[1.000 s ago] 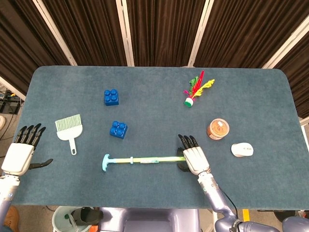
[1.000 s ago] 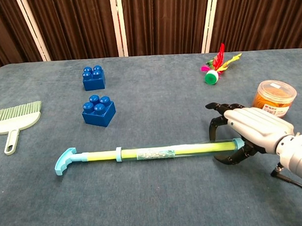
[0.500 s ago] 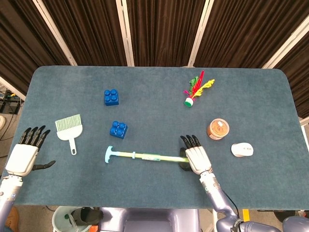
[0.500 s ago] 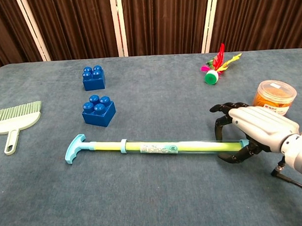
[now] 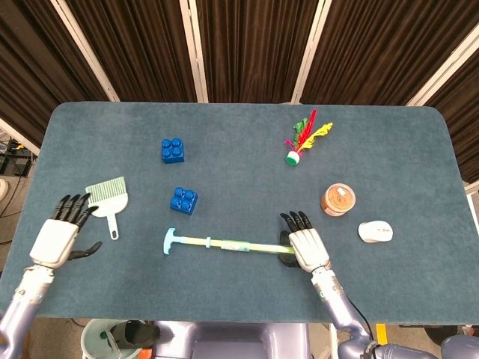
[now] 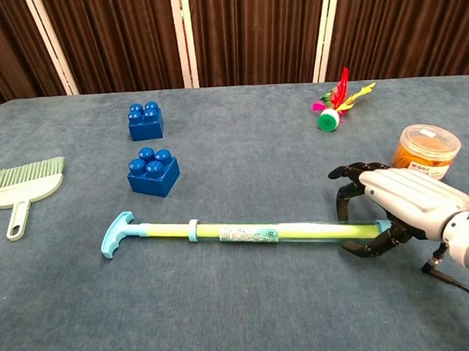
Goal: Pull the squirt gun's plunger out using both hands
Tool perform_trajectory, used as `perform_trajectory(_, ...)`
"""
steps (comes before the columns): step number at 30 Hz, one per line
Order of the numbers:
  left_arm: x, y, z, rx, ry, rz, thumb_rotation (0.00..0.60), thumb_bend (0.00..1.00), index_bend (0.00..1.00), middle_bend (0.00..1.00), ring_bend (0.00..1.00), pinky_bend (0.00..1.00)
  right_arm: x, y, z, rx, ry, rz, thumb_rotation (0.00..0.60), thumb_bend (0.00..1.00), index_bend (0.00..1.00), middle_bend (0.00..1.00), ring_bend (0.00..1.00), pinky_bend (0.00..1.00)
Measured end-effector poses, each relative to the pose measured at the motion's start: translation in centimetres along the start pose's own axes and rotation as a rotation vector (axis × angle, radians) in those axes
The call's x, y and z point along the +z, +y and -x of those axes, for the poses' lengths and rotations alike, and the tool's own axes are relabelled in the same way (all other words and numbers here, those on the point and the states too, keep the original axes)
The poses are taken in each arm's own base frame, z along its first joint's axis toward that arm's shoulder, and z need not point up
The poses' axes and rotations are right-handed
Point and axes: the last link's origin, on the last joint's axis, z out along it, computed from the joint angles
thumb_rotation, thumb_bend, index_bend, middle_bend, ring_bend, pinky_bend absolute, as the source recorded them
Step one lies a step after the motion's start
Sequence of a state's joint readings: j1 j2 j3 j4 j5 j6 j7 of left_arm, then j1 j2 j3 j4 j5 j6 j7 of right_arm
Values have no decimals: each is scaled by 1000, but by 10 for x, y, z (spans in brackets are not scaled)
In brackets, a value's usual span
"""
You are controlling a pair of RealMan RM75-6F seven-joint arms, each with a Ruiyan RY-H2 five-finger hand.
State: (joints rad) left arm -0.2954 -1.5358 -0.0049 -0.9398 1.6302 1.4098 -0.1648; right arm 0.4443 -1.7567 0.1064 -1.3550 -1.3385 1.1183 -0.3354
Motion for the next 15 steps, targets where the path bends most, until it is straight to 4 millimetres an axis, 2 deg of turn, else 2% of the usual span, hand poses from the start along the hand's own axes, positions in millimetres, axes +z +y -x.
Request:
perform_trajectory(4,20,18,15,-74,0,67,600,161,237,0,0,0,-1,-3,-2,-1,3,-5,600,381,696,123,26,20)
perform_trajectory(9,45,53,34,-190,-27,153,600,163,259,0,0,0,-4,-9,-5,10,13,-18,600,381,697,124,28,30)
perform_trajectory(15,61,89,44,-259,-59,227,600,164,306,0,0,0,-9,-16,-9,17,26,-36,600,374,698,126,30,30)
